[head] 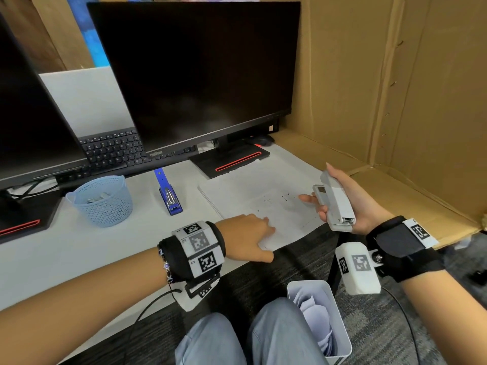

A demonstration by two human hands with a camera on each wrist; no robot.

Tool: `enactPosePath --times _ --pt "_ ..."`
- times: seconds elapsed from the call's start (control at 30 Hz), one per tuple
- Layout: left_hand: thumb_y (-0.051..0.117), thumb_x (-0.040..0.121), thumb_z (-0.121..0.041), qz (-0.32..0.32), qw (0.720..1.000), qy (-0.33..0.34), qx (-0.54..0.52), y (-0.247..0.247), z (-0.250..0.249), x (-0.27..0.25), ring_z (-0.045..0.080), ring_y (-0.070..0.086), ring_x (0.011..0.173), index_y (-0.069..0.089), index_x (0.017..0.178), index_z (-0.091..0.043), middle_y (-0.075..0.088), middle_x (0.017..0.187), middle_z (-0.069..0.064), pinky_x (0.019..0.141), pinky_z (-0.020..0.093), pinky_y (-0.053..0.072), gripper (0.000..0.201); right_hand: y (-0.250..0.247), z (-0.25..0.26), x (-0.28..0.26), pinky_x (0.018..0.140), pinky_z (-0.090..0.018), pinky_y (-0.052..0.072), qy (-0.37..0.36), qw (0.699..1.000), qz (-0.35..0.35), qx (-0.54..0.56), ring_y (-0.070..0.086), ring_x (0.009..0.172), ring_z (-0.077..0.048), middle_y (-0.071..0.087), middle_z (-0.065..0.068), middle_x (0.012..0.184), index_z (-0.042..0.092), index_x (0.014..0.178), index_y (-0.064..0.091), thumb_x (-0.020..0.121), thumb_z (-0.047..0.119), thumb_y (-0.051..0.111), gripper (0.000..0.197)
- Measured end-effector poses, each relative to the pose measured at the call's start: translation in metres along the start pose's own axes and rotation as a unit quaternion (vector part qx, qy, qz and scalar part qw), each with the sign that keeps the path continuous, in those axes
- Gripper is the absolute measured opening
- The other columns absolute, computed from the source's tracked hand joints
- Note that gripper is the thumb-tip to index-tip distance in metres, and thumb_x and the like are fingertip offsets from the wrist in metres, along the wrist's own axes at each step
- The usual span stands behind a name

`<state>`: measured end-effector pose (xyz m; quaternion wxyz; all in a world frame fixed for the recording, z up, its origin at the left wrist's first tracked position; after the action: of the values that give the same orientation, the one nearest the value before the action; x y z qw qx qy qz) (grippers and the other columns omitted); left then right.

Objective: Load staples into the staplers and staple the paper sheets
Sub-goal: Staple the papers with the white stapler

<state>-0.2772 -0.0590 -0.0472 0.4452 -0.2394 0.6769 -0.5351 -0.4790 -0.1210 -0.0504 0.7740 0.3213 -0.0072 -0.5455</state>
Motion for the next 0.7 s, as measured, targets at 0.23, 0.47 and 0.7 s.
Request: enactPosePath --times 0.23,0.47,0.7 --pt "0.035 0.1 -0.019 -0.073 0.989 0.018 -0.124 -0.015 0.013 0.002 0.02 0.038 0.058 0.048 0.076 0.002 0.048 0.067 0.014 0.064 0.037 0.037 0.035 0.003 0.003 -0.007 0.045 -0.022 0.049 -0.006 1.0 -0.012 -0.006 0.044 0.039 -0.016 0.065 -0.016 0.099 0.02 0.096 0.054 0.084 0.058 0.057 0.04" --pt "0.042 0.101 -0.017 -0.161 0.975 0.012 -0.151 -0.025 0.034 0.006 0.015 0.058 0.095 0.067 0.114 -0.01 0.07 0.11 0.007 0.087 0.027 0.047 0.029 0.004 0.004 -0.008 0.045 -0.023 0.05 -0.004 1.0 -0.01 -0.022 0.045 0.04 -0.015 0.066 -0.013 0.091 0.018 0.099 0.055 0.083 0.061 0.057 0.046" --pt "0.056 0.095 -0.017 -0.214 0.928 -0.011 -0.304 -0.023 0.051 0.007 0.006 0.064 0.089 0.069 0.114 -0.01 0.071 0.11 0.003 0.062 0.005 0.047 0.024 0.006 0.003 -0.007 0.045 -0.025 0.052 -0.001 0.999 0.003 -0.033 0.046 0.04 -0.016 0.062 -0.013 0.092 0.019 0.106 0.055 0.085 0.061 0.055 0.047"
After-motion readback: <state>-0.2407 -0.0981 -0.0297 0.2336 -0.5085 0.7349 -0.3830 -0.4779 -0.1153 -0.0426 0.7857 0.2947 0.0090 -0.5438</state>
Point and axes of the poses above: each hand's wrist, its own x-axis towards the middle knuckle, its own y-axis out of the palm, z = x × y, the point moved 3 cm from there along x, towards the middle knuckle
